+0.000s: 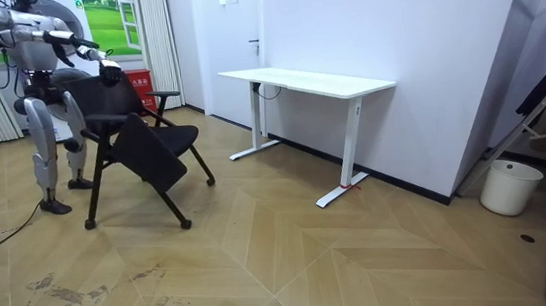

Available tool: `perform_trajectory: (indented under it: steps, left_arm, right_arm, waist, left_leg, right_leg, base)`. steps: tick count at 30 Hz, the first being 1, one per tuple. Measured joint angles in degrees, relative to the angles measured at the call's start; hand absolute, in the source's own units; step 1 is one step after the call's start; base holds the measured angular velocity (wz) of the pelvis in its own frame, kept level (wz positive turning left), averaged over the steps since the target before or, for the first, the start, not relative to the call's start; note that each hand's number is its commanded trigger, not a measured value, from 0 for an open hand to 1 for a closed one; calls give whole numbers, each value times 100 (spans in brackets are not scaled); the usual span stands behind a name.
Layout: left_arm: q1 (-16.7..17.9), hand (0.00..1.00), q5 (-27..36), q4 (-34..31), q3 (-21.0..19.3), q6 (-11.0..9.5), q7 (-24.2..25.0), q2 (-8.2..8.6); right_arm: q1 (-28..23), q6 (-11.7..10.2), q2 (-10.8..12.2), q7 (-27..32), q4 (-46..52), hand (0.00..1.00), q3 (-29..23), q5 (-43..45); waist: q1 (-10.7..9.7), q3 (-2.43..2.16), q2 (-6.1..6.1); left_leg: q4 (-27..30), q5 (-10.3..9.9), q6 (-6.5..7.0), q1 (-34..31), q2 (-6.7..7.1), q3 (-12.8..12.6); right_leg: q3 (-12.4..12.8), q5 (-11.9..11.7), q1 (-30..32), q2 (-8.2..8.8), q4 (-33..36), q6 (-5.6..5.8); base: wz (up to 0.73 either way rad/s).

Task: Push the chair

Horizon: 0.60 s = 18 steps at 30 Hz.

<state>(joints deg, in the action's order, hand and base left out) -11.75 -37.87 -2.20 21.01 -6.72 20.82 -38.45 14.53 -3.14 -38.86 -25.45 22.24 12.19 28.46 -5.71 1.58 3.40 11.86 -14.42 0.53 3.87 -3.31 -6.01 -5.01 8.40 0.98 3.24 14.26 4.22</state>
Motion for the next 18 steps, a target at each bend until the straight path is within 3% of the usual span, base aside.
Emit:
perform_trajectory:
  steps: [2,3,4,5,6,7,9,10,14,18]
  left_arm:
    - [-1,100,9,-2,44,-29,-11,2]
    - [-1,100,14,11,66,-51,-9,10]
    - [14,100,16,37,73,-95,4,-3]
    - [27,100,15,31,46,-120,9,-52]
    - [78,100,22,-23,-65,-179,17,-173]
    - [131,100,1,93,-49,-140,-44,-26]
    - [63,100,30,185,30,-78,-43,21]
    - [34,100,32,207,65,-80,-37,17]
    - [-71,100,19,228,176,-73,-28,55]
    - [-72,100,6,269,177,-62,37,192]
  right_arm:
    - [0,-33,-1,-134,0,0,65,-11]
    - [2,-54,-2,-206,-5,0,100,-10]
    - [10,-108,16,-226,-42,0,171,-5]
    - [10,-131,37,-227,-48,0,210,1]
    - [28,-197,25,-264,-20,0,262,-16]
    - [15,-233,-80,-344,-48,0,314,-72]
    - [31,-237,-93,-413,-141,0,487,-112]
    - [31,-240,-95,-444,-169,0,555,-103]
    - [31,-305,-99,-782,-441,0,903,-101]
    - [28,-300,-98,-1141,-689,0,999,-64]
  waist:
    - [-4,3,-26]
    - [0,11,-37]
    - [29,54,-123]
    - [53,50,-122]
    - [128,-4,34]
    - [50,-15,-107]
    - [5,-25,-141]
    - [5,-25,-141]
    - [78,-26,-104]
    - [84,-25,-100]
  left_leg:
    - [-7,3,-4,22,2,239]
    - [-41,21,-31,104,-4,434]
    - [-75,26,-36,213,-146,920]
    - [-56,25,-44,213,-198,1076]
    - [-2,7,-127,139,-152,1086]
    - [-60,-68,-253,195,-197,1036]
    - [-192,20,-332,283,-225,669]
    - [-236,54,-345,305,-234,604]
    - [-333,65,-344,362,-257,560]
    - [-313,65,-342,344,-165,432]
  right_leg:
    - [-3,52,21,-4,181,-88]
    - [-12,132,156,-18,557,-204]
    - [136,314,477,-254,881,-372]
    - [286,300,544,-476,577,-483]
    - [323,-463,588,-642,-299,-574]
    - [108,-529,497,-638,-248,-716]
    - [25,-510,420,-627,-253,-712]
    - [19,-510,409,-631,-255,-712]
    - [-83,-507,400,-684,-259,-710]
    - [-115,-438,400,-592,-244,-684]
  base:
    - [18]
    - [-6]
    - [-17]
    - [-19]
    - [25]
    - [43]
    - [38]
    - [16]
    - [4]
    - [4]
